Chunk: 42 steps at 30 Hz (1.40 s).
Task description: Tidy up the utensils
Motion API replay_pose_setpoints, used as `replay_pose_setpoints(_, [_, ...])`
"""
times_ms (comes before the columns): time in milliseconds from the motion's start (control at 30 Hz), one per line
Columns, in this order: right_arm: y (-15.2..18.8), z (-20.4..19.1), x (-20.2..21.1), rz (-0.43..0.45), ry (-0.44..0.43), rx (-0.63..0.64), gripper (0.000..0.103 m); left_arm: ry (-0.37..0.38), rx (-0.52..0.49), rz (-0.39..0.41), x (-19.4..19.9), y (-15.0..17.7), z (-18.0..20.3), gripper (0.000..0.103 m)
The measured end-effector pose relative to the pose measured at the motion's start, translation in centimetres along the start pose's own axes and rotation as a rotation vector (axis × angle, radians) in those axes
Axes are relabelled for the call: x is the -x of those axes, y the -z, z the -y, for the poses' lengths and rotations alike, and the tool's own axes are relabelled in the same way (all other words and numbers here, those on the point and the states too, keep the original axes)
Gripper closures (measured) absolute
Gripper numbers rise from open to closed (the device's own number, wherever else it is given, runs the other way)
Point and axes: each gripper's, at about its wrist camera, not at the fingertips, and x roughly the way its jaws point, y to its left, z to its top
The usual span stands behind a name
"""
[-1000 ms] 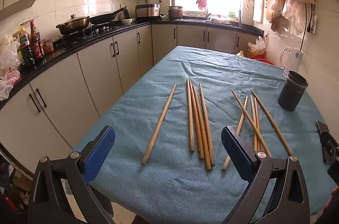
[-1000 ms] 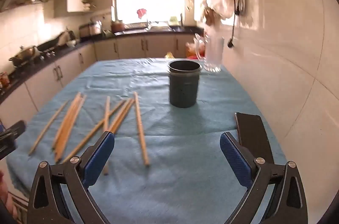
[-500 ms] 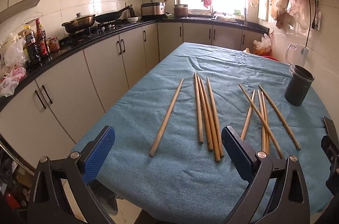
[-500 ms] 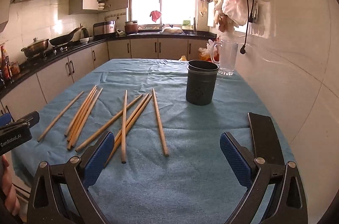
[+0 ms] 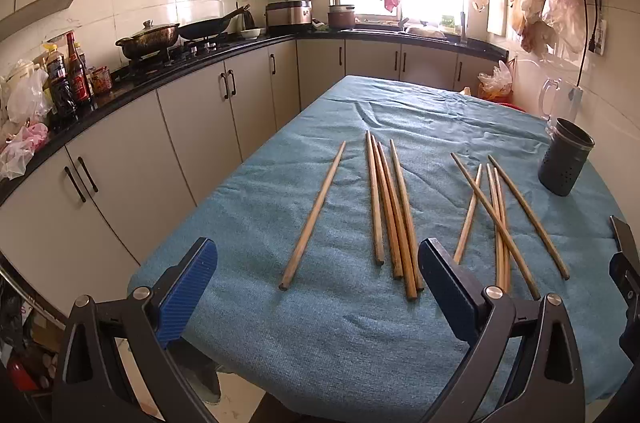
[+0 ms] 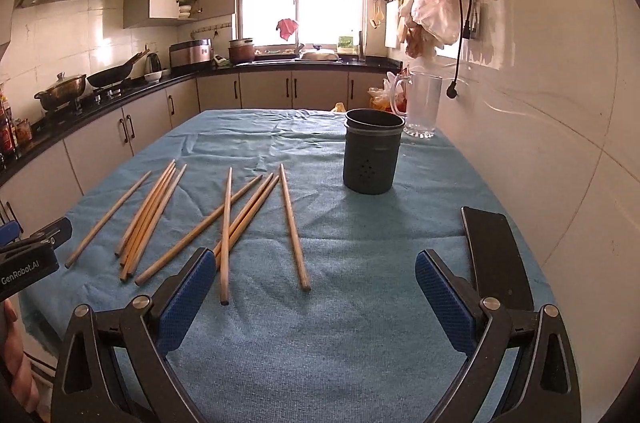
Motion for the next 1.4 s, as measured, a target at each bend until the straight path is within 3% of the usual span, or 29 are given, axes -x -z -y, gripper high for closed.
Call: replay_pose_setpoints(1400, [0.7, -0.7, -1.1, -0.05, -0.023, 0.025, 0.003, 0.024, -0.013, -0.055, -1.7, 0.5, -0.3, 0.003])
